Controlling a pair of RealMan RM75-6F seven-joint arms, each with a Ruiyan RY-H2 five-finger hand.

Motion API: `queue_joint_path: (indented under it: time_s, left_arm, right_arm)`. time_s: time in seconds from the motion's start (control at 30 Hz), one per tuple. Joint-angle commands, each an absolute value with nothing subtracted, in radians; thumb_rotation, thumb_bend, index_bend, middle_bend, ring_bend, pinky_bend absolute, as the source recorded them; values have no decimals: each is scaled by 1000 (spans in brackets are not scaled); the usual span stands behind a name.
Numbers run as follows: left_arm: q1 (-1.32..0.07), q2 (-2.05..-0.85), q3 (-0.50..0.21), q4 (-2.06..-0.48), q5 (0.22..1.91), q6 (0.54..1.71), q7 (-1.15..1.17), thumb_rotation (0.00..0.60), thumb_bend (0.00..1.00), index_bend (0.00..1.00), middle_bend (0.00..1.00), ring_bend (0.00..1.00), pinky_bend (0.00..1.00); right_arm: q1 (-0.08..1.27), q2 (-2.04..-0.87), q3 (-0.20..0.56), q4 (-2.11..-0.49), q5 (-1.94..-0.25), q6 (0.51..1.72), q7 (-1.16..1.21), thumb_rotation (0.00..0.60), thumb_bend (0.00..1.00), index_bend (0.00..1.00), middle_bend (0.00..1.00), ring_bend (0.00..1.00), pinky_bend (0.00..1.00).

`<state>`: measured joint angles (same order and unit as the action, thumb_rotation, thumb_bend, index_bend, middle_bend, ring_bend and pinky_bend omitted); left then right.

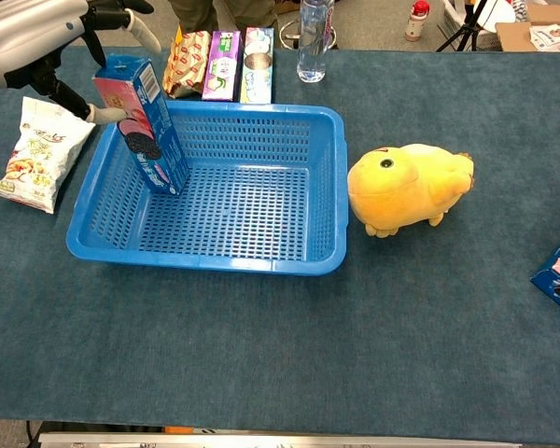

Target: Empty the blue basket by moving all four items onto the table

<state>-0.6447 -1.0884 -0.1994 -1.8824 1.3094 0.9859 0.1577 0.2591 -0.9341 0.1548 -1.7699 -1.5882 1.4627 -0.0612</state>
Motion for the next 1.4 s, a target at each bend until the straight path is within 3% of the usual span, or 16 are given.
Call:
queue_joint_path:
  time_s: [0.03, 0.33, 0.93, 1.4]
  left_arm:
    - [-645, -1079, -196, -1910, 1321, 1004, 185, 600, 203, 262, 81, 79, 365]
    - [-657, -1082, -210, -1915, 1297, 1037, 238, 600, 203, 263, 80, 79, 364]
    - [-717, -1061, -193, -1859, 1162, 935, 295, 600, 202, 228, 0, 0, 216]
    - [-752, -1055, -172, -1852, 1047, 906, 361, 600, 203, 244, 0, 0, 206]
  right_arm:
    - [259, -935, 154, -1768, -1589, 1463, -60, 600, 0, 51, 193, 243, 385]
    - [252, -934, 149, -1768, -1591, 1470, -57, 600, 0, 51, 194, 243, 385]
    - [252, -950, 142, -1746, -1584, 1459, -44, 600, 0, 51, 194, 243, 385]
    - [250, -958, 138, -1732, -1576, 1455, -33, 600, 0, 51, 195, 243, 385]
